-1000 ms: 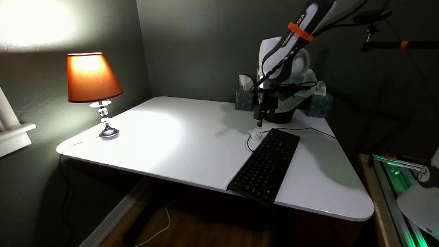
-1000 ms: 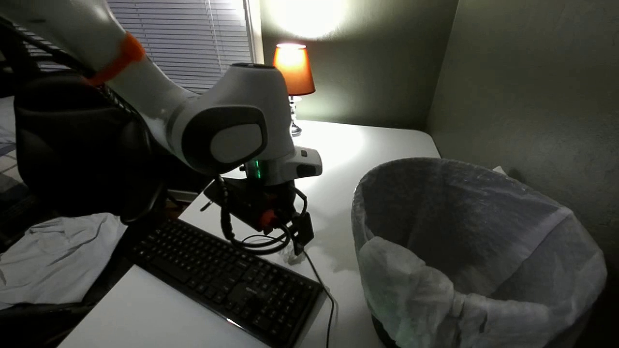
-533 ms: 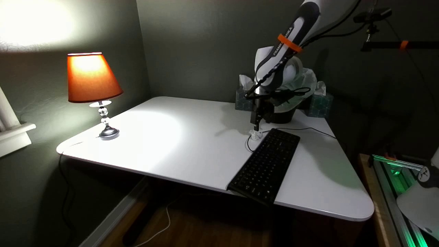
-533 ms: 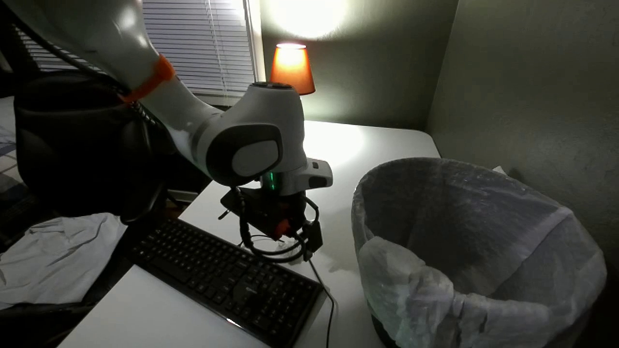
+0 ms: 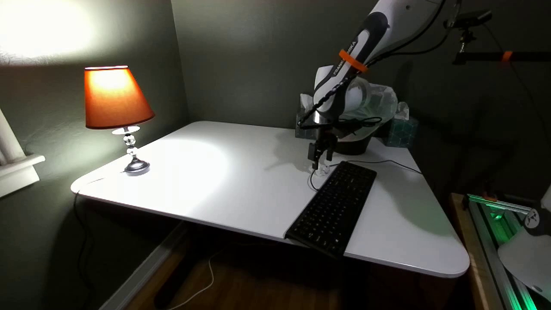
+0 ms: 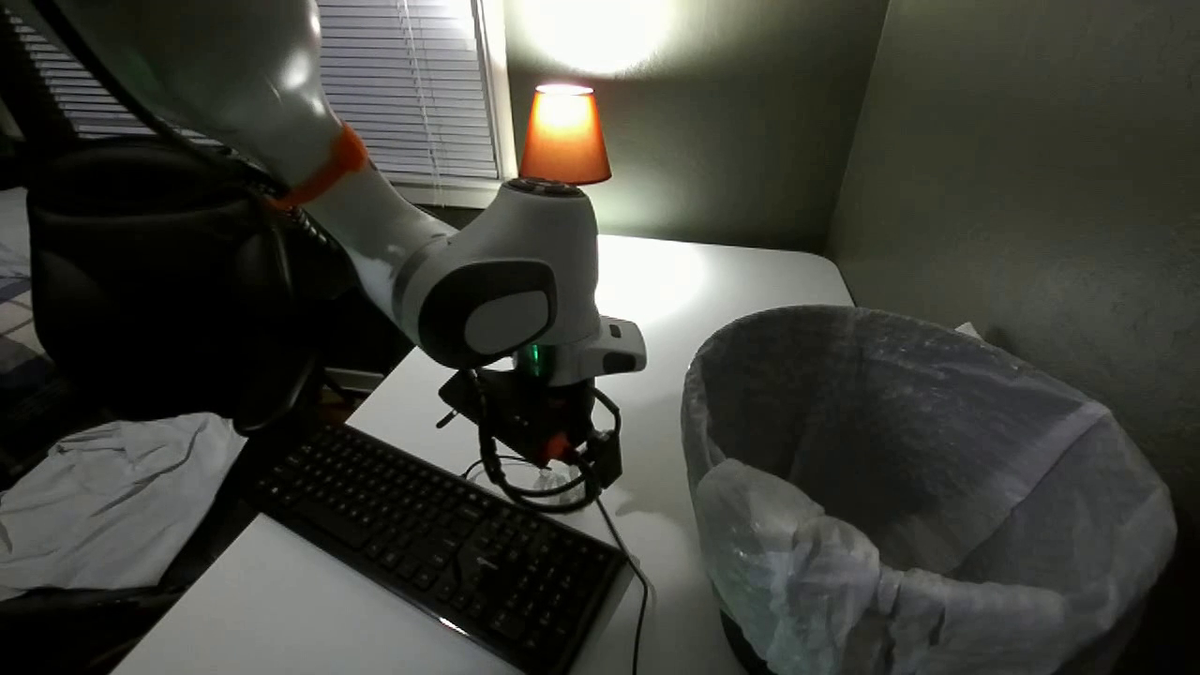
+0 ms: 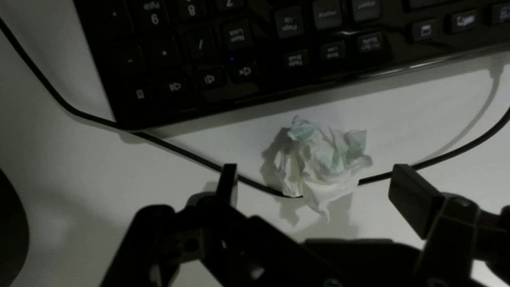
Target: Pick up the white tissue and put it in the black pin
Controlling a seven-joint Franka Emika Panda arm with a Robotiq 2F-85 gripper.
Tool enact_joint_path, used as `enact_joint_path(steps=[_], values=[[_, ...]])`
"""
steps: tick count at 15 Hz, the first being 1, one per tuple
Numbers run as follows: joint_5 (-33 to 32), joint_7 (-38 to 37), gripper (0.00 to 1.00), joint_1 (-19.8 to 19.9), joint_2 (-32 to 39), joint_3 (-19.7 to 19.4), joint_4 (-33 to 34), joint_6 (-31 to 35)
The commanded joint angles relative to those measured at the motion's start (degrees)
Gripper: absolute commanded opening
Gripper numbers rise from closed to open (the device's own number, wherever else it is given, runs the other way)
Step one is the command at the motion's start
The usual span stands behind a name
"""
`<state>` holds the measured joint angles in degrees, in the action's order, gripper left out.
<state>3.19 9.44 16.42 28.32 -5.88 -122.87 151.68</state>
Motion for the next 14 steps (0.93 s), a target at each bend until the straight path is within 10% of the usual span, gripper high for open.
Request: enact_joint_path(steps=[1,10,14], values=[[1.7,1.6,0.7,1.2,2.3,1.3,2.3,-0.8],[2.2,1.3,0.01,1.6,1.7,1.4,2.4,-0.8],[2.8,1.0,0.02,1.7,0.8,1.5,2.3,-1.6]])
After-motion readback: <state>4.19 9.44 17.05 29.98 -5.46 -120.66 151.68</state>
